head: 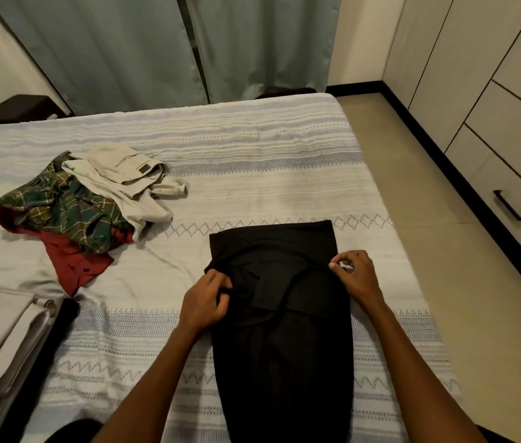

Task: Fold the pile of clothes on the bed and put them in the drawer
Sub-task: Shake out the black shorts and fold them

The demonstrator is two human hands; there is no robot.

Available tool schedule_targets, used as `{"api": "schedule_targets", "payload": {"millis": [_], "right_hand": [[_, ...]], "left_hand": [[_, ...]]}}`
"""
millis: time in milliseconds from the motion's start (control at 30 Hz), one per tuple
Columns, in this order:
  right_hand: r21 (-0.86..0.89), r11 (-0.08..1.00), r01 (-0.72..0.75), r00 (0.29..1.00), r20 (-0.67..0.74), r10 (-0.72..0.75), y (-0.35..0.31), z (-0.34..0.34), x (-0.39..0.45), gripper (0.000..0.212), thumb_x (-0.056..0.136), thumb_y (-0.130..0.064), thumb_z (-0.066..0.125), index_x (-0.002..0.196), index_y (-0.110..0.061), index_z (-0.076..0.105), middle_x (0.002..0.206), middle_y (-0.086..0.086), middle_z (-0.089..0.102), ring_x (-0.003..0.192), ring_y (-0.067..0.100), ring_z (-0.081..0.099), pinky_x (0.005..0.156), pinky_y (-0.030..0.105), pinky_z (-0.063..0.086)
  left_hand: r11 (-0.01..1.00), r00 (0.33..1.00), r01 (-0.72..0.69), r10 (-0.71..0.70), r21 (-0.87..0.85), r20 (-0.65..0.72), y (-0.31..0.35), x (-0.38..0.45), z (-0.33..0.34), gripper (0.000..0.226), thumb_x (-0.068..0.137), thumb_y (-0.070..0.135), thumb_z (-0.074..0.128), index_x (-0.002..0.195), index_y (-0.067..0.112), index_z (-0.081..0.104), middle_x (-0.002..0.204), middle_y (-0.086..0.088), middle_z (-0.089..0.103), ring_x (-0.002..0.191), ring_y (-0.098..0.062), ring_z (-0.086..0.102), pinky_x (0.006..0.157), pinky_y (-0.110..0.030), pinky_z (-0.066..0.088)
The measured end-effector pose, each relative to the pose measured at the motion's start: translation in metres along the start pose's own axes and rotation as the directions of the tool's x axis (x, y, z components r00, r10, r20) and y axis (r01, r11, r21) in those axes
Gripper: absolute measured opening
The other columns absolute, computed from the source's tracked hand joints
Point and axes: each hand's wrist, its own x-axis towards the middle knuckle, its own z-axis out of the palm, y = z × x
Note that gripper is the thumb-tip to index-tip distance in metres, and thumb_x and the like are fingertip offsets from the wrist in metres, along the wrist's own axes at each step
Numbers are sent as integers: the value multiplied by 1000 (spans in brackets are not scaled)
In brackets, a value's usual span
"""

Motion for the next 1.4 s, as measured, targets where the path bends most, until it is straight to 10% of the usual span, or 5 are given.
{"api": "schedule_targets", "payload": {"millis": [367,600,767,1200,1400], "right_hand": [[-378,839,390,916,249,-313,15,-11,-86,48,79,-25,51,125,-29,66,139,1,53,128,25,50,106,45,44],[-68,984,167,986,-9,-168,-9,-9,-56,25,99,-28,56,108,-12,73,112,0,68,106,18,61,93,26,41],[293,952,-89,994,-37,105,-61,-11,15,28,104,-28,52,80,-15,55,72,0,53,65,7,49,63,30,37],[-305,899,-314,948,-147,282,-23,39,102,33,103,-37,49,121,-10,52,126,15,56,111,39,57,87,44,45],[-393,858,-332,942,-84,326,-25,32,101,57,98,-52,54,130,-5,47,129,19,56,116,40,57,92,46,47]], "left_hand": [[977,975,-126,90,174,201,0,-44,-3,48,86,29,45,132,26,60,136,-5,52,97,-27,60,83,-35,50],[994,984,104,-109,-42,-138,10,-12,-1,37,91,32,45,106,12,73,106,-2,71,91,-22,64,82,-32,46],[708,801,409,-581,-575,-146,39,49,-14,25,104,27,45,91,11,59,84,0,62,79,-14,56,69,-32,42],[666,659,722,-745,-189,-108,-37,124,32,42,99,44,52,117,7,56,122,-16,59,109,-37,59,91,-43,45],[635,668,734,-739,-239,87,-52,125,17,46,89,54,56,71,13,55,69,-6,60,84,-35,66,63,-33,42]]}}
